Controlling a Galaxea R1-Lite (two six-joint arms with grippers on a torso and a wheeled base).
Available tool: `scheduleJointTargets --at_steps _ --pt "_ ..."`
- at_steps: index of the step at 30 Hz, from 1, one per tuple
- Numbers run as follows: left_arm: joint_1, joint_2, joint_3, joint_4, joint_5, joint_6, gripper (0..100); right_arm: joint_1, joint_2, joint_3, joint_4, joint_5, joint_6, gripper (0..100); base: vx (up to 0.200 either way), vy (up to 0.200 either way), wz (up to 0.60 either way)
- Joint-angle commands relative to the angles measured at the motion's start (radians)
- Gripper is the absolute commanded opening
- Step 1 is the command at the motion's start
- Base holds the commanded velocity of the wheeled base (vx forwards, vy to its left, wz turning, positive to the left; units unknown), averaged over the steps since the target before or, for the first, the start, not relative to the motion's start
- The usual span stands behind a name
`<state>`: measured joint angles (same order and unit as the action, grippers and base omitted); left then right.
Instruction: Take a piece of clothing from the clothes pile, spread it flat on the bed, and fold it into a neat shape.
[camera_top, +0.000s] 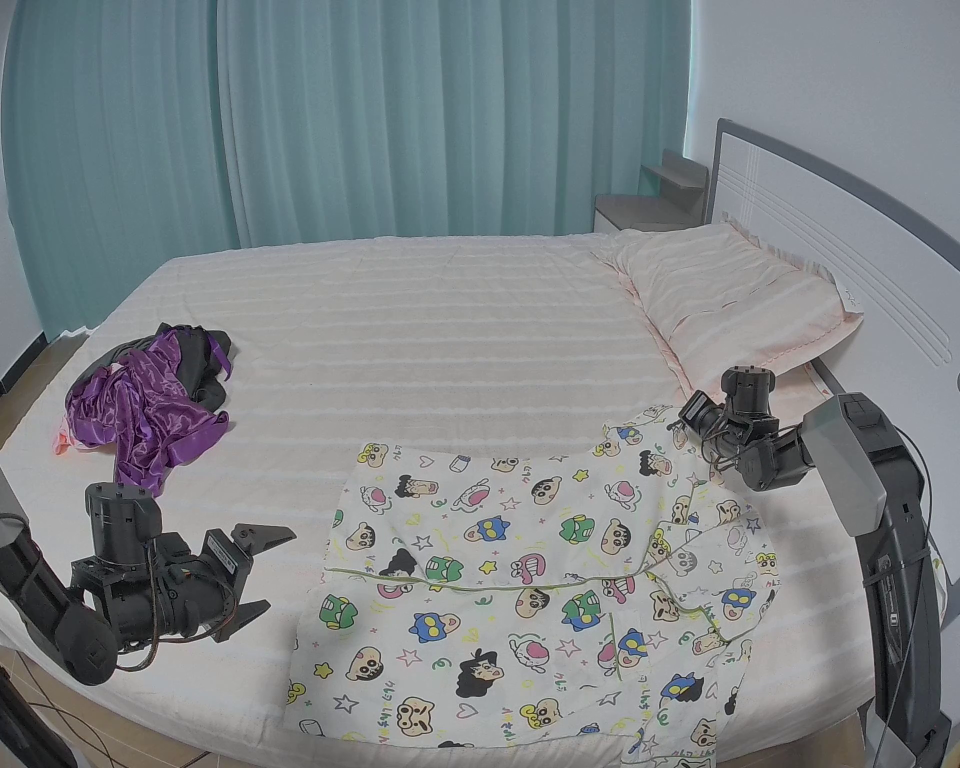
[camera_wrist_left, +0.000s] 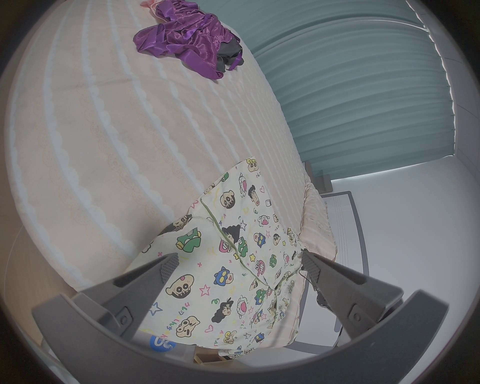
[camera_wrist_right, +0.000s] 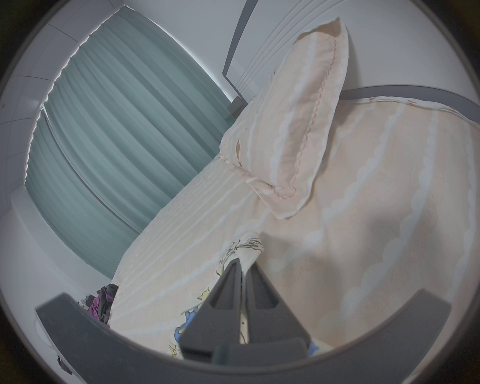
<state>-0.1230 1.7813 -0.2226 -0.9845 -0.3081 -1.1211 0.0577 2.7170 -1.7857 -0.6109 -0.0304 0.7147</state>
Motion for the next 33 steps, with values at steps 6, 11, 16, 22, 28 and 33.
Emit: scheduleJointTargets --at_steps 6,11,16,22,28,33 --pt "0.0 -0.002 0.0 0.0 0.0 0.0 100 0.007 0.006 -0.014 -0.05 -0.029 -0.018 0 0.0 0.0 0.0" --pt "0.0 -0.002 0.0 0.0 0.0 0.0 100 0.001 0.027 -0.012 -0.05 -0.031 -0.052 0 0.0 0.0 0.0" --pt "0.0 -0.002 0.0 0.0 0.0 0.0 100 -0.009 0.027 -0.007 -0.013 -0.031 -0.07 100 0.0 0.0 0.0" --pt "0.0 -0.002 0.0 0.0 0.001 0.0 100 -0.03 0.013 0.02 -0.009 -0.032 -0.073 100 0.0 0.0 0.0" --pt "0.0 -0.003 0.0 0.0 0.006 0.0 100 -0.064 -0.059 0.121 -0.018 -0.037 -0.078 100 0.0 0.0 0.0" --pt "0.0 -0.005 0.002 0.0 0.006 0.001 100 -0.075 -0.177 0.287 -0.041 -0.037 -0.078 100 0.0 0.0 0.0"
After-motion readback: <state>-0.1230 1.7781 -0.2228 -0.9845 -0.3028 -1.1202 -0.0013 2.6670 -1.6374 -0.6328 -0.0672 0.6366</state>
